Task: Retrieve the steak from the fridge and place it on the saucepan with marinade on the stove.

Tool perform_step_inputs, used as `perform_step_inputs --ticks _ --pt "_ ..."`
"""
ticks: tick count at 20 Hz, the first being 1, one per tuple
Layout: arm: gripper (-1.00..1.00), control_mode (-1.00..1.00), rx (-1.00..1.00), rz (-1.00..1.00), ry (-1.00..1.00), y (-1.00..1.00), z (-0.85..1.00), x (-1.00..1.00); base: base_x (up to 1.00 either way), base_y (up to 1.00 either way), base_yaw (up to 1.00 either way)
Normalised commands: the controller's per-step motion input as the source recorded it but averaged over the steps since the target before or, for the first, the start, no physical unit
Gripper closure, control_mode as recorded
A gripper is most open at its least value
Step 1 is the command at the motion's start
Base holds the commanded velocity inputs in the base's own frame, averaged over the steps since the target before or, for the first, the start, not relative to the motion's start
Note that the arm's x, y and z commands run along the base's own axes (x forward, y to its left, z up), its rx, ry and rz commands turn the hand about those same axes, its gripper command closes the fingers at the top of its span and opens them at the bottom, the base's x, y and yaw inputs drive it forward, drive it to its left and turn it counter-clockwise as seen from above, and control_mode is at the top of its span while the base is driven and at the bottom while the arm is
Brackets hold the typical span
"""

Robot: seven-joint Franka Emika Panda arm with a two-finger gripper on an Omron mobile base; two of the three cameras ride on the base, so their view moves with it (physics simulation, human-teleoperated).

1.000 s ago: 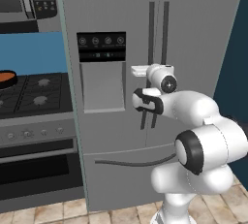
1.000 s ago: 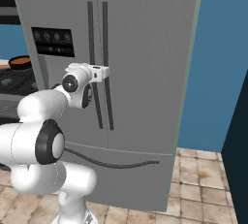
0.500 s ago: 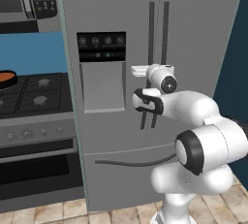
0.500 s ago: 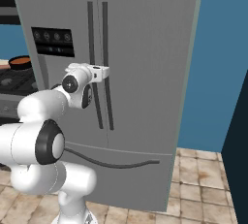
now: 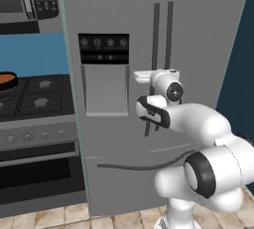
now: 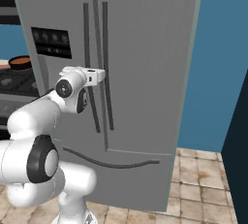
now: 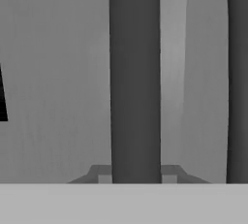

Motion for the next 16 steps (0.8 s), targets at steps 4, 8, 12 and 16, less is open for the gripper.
perform_step_inputs --ticks 4,8,12,16 --pt "1.00 -1.00 0.00 0.00 0.09 0.79 0.00 -0.48 0.00 0.00 0.00" --pt "1.00 -1.00 0.00 -0.01 0.12 0.99 0.00 -0.36 0.00 0.00 0.00" --pt "1.00 -1.00 0.00 -0.04 0.14 1.00 0.00 -0.25 0.00 0.00 0.00" --pt "1.00 -1.00 0.00 -0.06 0.14 1.00 0.00 -0.24 0.00 0.00 0.00"
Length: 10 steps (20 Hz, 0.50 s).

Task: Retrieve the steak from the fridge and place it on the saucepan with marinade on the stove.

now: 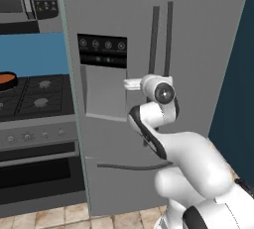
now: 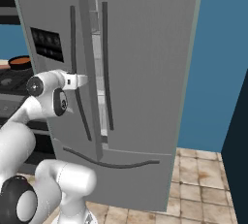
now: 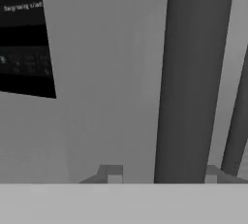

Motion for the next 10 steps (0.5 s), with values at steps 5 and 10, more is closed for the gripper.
perform_step_inputs --ticks 5,10 --pt "1.00 -1.00 0.00 -0.09 0.10 1.00 -0.04 -0.30 0.00 0.00 0.00" --pt "1.00 -1.00 0.00 -0.12 0.00 1.00 -0.38 -0.42 0.00 0.00 0.00"
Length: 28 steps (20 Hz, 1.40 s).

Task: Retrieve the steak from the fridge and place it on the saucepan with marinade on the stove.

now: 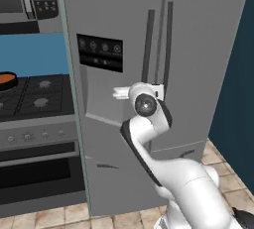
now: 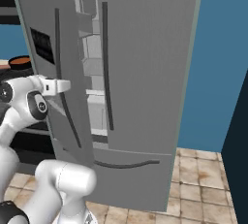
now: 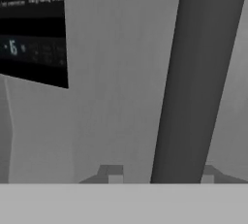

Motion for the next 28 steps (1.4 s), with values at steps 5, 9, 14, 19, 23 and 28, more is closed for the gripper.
perform_step_inputs --ticks 5,9,14,19,23,28 --pt "1.00 -1.00 0.00 -0.15 0.00 1.00 -0.35 -0.36 0.00 0.00 0.00" --pt "1.00 -1.00 0.00 -0.19 0.00 1.00 -0.30 -0.37 0.00 0.00 0.00" --pt "-1.00 -1.00 -0.02 -0.26 0.00 1.00 -0.29 -0.41 0.00 0.00 0.00" --pt "-1.00 -1.00 -0.11 -0.12 0.04 0.76 -0.36 -0.40 0.00 0.00 0.00" --pt "-1.00 -1.00 0.00 0.00 0.00 0.03 -0.28 -1.00 0.00 0.00 0.00" --pt "-1.00 -1.00 0.00 0.00 -0.03 -0.21 -0.11 -1.00 0.00 0.00 0.00"
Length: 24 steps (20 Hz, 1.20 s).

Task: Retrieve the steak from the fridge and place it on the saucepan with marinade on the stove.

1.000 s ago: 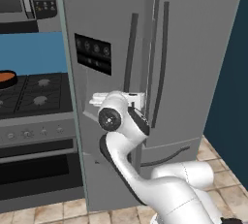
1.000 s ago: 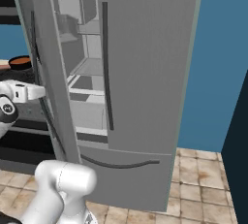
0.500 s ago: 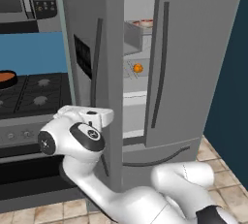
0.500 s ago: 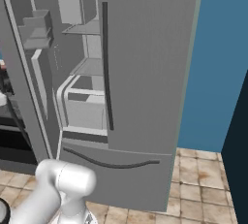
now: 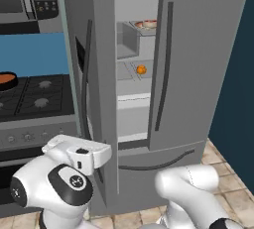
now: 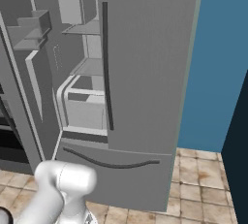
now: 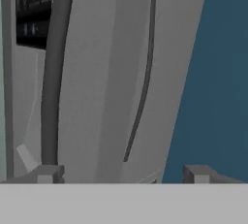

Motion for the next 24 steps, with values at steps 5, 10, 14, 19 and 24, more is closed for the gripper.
perform_step_inputs --ticks 5,10,14,19,24 --pt "-1.00 -1.00 0.11 0.01 -0.01 -0.62 0.21 -0.80 0.00 0.00 0.00" --pt "-1.00 -1.00 0.19 0.00 -0.01 -0.75 0.61 -0.32 0.00 0.00 0.00" --pt "-1.00 -1.00 0.19 0.05 0.00 -0.83 0.64 -0.11 0.00 0.00 0.00" --pt "-1.00 -1.00 0.17 0.10 0.00 -0.89 0.47 -0.12 0.00 0.00 0.00" --pt "-1.00 -1.00 0.09 0.13 0.14 -0.76 0.08 -0.05 0.00 0.00 0.00"
